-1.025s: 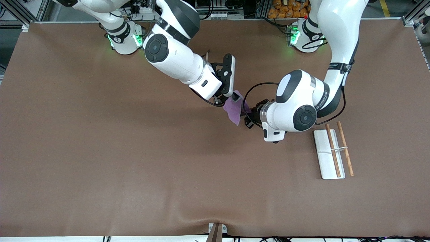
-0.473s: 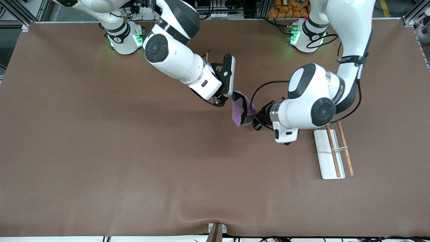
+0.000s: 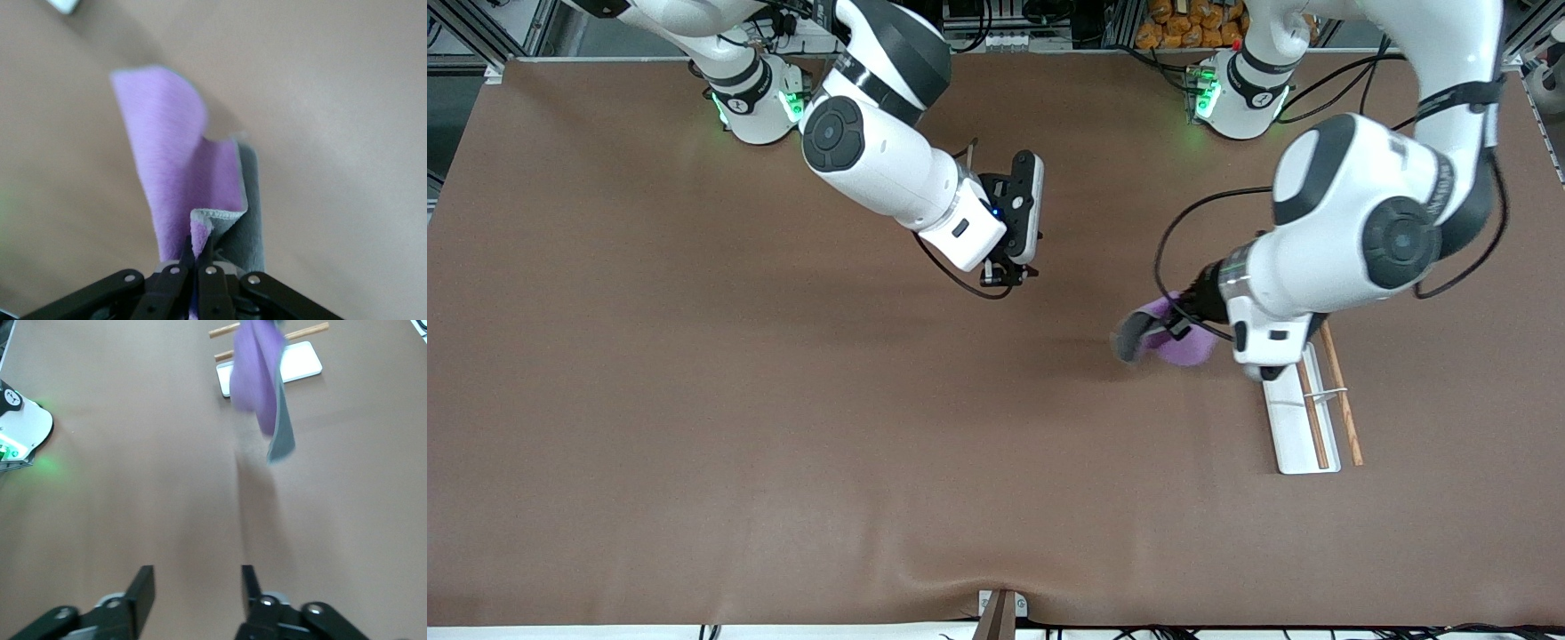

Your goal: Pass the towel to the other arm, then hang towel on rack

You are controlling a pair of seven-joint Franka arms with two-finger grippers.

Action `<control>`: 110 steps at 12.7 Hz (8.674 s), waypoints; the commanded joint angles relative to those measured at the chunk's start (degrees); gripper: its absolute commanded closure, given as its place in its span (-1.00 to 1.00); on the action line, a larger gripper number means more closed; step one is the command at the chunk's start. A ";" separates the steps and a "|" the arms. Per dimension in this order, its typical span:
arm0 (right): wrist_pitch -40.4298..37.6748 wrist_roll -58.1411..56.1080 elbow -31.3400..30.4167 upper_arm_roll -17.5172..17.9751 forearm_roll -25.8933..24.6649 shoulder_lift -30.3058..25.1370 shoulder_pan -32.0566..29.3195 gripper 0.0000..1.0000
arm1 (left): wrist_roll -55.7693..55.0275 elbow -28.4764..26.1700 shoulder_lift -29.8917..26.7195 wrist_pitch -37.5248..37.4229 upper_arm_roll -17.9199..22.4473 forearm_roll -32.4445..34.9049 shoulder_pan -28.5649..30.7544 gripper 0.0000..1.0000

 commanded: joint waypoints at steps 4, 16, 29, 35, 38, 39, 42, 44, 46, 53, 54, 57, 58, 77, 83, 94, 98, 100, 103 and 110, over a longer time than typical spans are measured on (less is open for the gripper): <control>-3.41 0.49 -0.75 -0.82 -3.53 -0.80 -8.98 -1.00 | 15.29 -0.46 -0.09 -2.32 -0.25 3.04 8.58 1.00; -16.24 0.41 -6.44 -15.64 -6.70 -16.15 -22.65 -1.00 | 25.03 -0.28 4.83 4.71 -0.25 2.51 18.34 1.00; -37.76 42.12 -9.19 -35.02 -9.41 -30.51 -15.06 -1.00 | 56.24 -0.46 9.58 6.21 -0.25 2.87 30.91 1.00; -42.79 44.52 -8.40 -40.37 -10.22 -31.92 -13.22 -1.00 | 63.45 -0.46 11.60 7.35 -0.25 2.95 32.94 1.00; -42.79 44.79 -8.22 -40.82 -10.04 -31.92 -13.65 -1.00 | 66.37 -0.46 12.92 8.58 -0.25 2.87 33.82 1.00; -42.80 44.70 -8.14 -40.82 -10.04 -31.83 -13.83 -1.00 | 66.37 -0.46 13.27 8.67 -0.25 2.87 33.82 1.00; -42.45 44.09 -7.08 -40.56 -9.95 -31.57 -13.83 -1.00 | 66.37 -0.46 14.06 9.72 -0.25 2.87 33.82 0.51; -42.27 44.00 -6.99 -40.56 -9.95 -31.83 -13.66 -1.00 | 66.37 -0.46 14.24 9.90 -0.25 2.87 33.82 -0.99; -42.36 43.91 -6.90 -40.47 -9.95 -32.09 -13.57 -1.00 | 68.29 -0.46 14.33 10.08 -0.34 2.78 33.90 -1.00; -42.53 43.91 -6.99 -40.65 -9.95 -32.01 -13.66 -1.00 | 70.33 -0.28 10.03 10.26 -0.78 3.04 33.91 -1.00; -42.45 43.82 -6.91 -40.65 -9.95 -31.92 -13.57 -1.00 | 70.33 -0.37 9.50 9.90 -0.95 3.04 33.90 -1.00; -42.79 43.82 -6.29 -40.47 -9.95 -31.57 -13.31 -1.00 | 66.74 -0.37 4.68 5.26 -1.04 3.13 32.24 -1.00; -42.71 43.82 -6.20 -40.47 -9.95 -31.57 -13.22 -1.00 | 64.46 -0.37 2.83 3.76 -1.04 4.26 30.84 -1.00; -42.53 43.91 -5.41 -40.56 -9.43 -31.39 -13.48 -1.00 | 52.05 -0.90 -13.09 -9.52 -3.41 11.92 21.51 -1.00; -42.53 43.91 -5.41 -40.56 -9.34 -31.39 -13.48 -1.00 | 52.04 -1.34 -14.67 -11.37 -3.68 12.01 21.08 -1.00; -42.53 44.26 -5.32 -40.64 -9.34 -31.39 -13.57 -1.00 | 51.43 -14.44 -29.18 -7.06 -1.22 18.16 13.87 -1.00; -42.36 44.35 -5.32 -40.56 -9.25 -31.39 -13.48 -1.00 | 51.87 -13.65 -29.18 -8.90 -1.04 18.16 13.86 -1.00; -42.27 44.44 -5.32 -40.56 -9.25 -31.39 -13.48 -1.00 | 51.96 -13.56 -29.70 -10.48 -1.13 18.07 13.87 -1.00; -42.27 44.44 -5.32 -40.64 -9.25 -31.39 -13.48 -1.00 | 52.39 -12.86 -30.15 -10.75 0.09 16.76 13.95 -1.00; -42.36 44.44 -5.23 -40.65 -9.25 -31.39 -13.57 -1.00 | 52.40 -6.89 -26.46 -13.12 0.45 15.61 14.13 -1.00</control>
